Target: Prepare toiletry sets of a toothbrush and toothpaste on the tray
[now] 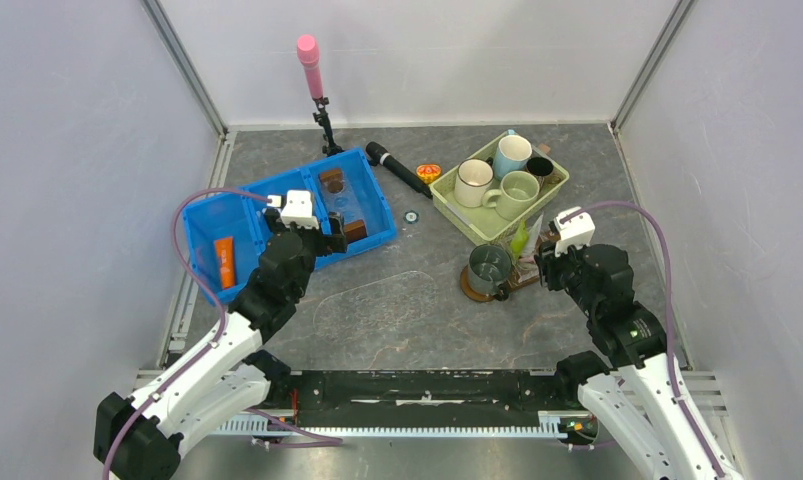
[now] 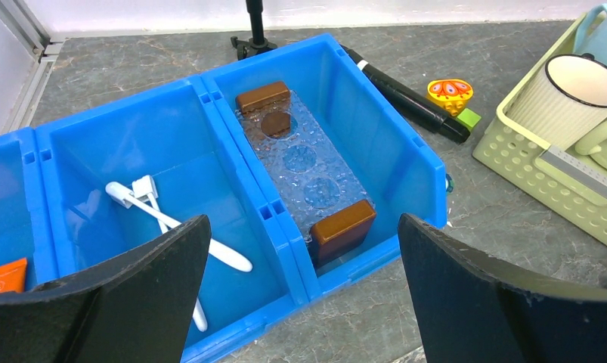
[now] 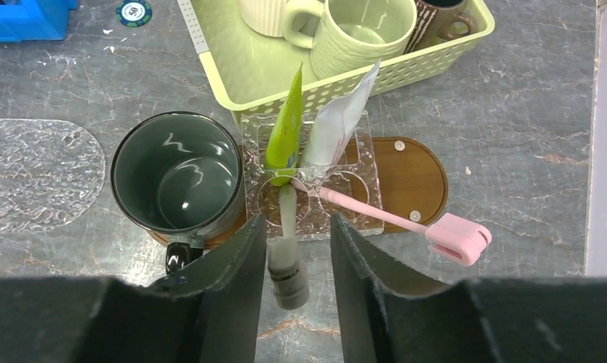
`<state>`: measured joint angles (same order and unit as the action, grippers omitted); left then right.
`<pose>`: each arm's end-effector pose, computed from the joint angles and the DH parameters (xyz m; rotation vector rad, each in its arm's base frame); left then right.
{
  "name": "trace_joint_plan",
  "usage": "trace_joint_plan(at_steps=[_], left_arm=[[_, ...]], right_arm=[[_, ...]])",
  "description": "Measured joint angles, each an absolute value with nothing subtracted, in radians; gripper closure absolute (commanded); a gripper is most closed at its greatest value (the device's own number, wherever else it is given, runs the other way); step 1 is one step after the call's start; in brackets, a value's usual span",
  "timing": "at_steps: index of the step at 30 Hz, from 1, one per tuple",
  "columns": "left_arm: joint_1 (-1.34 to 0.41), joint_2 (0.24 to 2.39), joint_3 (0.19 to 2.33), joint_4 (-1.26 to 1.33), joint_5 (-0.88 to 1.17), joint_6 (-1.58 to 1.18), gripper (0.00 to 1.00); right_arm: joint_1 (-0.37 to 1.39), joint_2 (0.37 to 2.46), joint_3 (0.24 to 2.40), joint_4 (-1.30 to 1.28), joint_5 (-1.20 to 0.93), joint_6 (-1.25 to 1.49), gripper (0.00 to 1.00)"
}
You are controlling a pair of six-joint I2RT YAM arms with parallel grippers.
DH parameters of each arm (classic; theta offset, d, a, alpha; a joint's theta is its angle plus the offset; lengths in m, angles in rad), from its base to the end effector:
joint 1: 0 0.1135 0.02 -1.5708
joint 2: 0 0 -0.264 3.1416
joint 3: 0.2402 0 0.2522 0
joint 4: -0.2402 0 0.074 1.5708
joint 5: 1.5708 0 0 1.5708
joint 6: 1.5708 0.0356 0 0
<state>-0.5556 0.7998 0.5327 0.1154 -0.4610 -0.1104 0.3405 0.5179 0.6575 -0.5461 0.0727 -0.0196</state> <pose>0.1722 -0.0882 0.2801 0.0405 1.7070 -0.0986 0.1191 0.0395 0.2944 -0.3076 1.9546 0.1370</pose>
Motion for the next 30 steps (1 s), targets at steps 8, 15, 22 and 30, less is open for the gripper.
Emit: trace_joint_plan(at_steps=[8,15,22,30], left_arm=[[-0.555,0.795,0.533,0.115,-0.461,-0.11,0.0],[-0.551,0.778,0.533,0.115,-0.461,-0.11,0.0],[-0.551,0.759,0.535,0.099,-0.461,-0.11,0.0],[-0.551,0.719,0.576,0.036,-0.46,-0.11,0.0]], right_arm=[[0.34,0.52,0.707,-0.579,0.088,-0.024,0.27],[0.34,0.579,0.913,-0.619,0.097,-0.042,0.12],[0.34,0.726,1.098,-0.631,0.108,-0.059,0.1],[0.34,1.017,1.231,-0.645,0.171,-0.05,0.04]])
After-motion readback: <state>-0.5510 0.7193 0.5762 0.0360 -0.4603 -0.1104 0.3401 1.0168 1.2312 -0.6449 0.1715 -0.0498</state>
